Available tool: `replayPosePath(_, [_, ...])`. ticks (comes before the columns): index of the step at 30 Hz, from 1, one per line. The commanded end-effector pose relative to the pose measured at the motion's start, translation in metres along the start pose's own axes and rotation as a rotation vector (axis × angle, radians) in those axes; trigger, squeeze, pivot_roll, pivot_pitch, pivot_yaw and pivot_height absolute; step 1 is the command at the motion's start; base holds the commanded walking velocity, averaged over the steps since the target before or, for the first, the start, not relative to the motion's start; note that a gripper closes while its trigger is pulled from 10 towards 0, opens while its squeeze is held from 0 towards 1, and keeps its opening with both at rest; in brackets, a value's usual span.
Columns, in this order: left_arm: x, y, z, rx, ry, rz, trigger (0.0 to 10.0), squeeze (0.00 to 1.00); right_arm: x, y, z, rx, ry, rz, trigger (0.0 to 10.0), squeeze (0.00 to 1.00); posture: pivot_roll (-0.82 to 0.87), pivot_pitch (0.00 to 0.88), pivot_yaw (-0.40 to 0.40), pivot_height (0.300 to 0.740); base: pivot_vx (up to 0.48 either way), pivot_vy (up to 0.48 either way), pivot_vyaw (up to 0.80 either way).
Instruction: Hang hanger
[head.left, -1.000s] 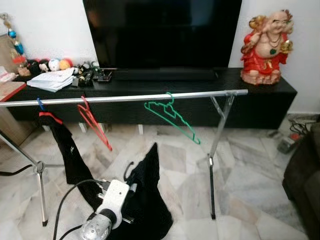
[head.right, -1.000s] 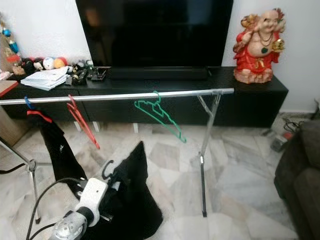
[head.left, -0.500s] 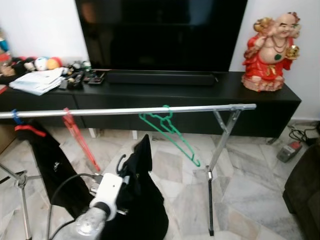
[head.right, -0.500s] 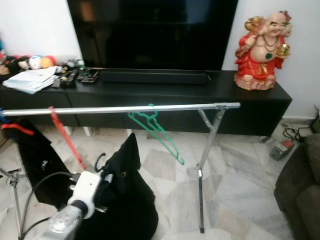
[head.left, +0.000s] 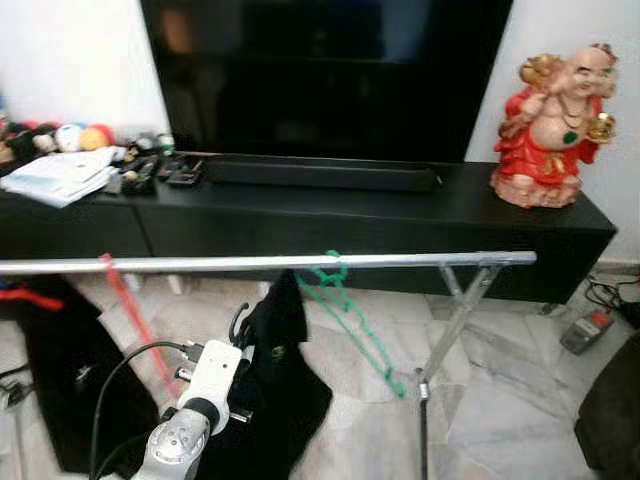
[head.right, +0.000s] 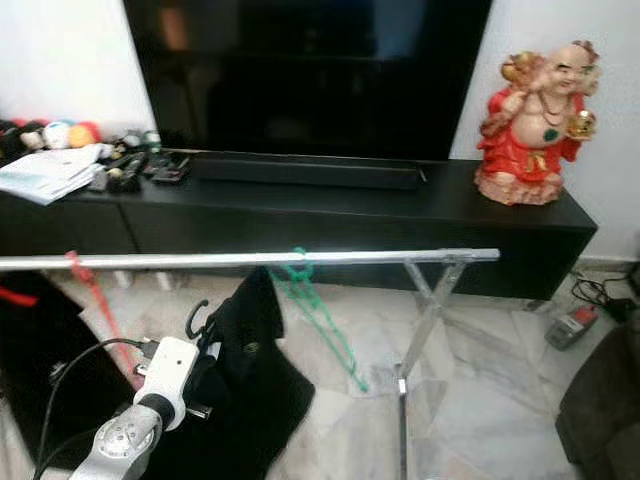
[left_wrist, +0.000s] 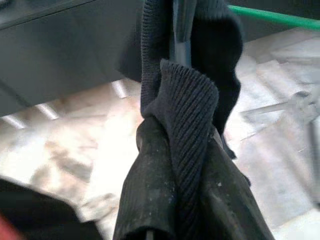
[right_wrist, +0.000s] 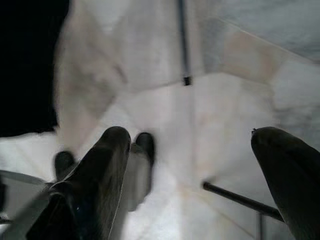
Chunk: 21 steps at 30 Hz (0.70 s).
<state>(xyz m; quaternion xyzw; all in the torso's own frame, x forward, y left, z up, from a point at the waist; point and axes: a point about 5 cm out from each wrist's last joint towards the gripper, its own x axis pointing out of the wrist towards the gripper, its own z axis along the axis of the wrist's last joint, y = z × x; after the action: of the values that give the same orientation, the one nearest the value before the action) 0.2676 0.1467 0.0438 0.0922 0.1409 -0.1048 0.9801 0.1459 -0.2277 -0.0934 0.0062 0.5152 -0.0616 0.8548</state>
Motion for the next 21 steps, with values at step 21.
replayPosePath(21, [0.014, 0.031, 0.023, -0.003, -0.062, 0.162, 10.0, 0.0, 0.002, 0.007, 0.01, -0.013, -0.023, 0.023, 10.0, 0.0, 0.06, 0.0, -0.005, 0.74, 0.0, 0.0, 0.0])
